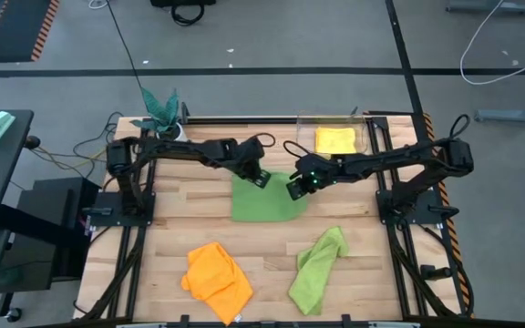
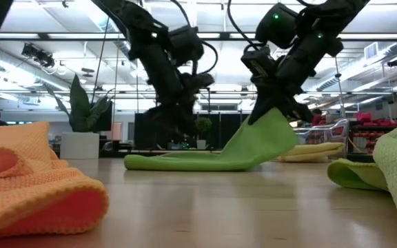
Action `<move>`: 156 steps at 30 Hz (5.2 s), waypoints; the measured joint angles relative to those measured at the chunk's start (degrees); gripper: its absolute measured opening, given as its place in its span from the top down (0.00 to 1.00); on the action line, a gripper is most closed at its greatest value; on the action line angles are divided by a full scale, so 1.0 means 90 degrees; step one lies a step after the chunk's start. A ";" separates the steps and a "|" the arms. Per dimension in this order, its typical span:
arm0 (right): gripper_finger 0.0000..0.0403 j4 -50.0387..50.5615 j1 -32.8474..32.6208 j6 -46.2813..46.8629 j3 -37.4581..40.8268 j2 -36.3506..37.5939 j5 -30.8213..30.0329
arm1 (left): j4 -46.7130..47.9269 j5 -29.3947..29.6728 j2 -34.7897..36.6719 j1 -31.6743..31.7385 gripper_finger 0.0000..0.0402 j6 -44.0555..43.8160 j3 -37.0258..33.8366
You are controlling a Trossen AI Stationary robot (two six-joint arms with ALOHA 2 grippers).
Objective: Fold microfiber towels
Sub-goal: Fold the green towel
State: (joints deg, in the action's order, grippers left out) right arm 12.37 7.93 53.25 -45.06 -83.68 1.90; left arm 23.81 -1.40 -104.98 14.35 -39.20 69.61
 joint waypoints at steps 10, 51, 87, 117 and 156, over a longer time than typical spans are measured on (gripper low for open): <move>1.00 0.0598 0.0201 -0.0444 -0.0571 -0.0125 -0.0395 | 0.0997 0.0615 0.1129 -0.0176 0.97 -0.0105 -0.1244; 0.94 0.2095 -0.0209 -0.2058 -0.5085 -0.4143 0.0601 | 0.0188 0.0868 0.2320 -0.0923 0.97 -0.1959 -0.2891; 0.61 0.1418 -0.0692 -0.2090 -0.5075 -0.4077 0.1010 | 0.0074 0.0177 0.2246 -0.0081 0.97 -0.1443 -0.2881; 0.61 0.1173 -0.0351 -0.2269 -0.5085 -0.4077 0.1279 | 0.1350 0.0794 0.2934 -0.3952 0.98 -0.3260 -0.2886; 0.61 0.1950 0.0427 -0.2311 -0.5085 -0.4077 0.1762 | -0.1481 0.0239 0.0793 -0.2068 0.98 -0.1667 -0.2443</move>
State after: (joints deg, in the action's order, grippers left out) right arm 29.92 11.78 32.45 -90.83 -120.38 17.76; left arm 10.48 0.75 -97.84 -4.26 -54.21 47.62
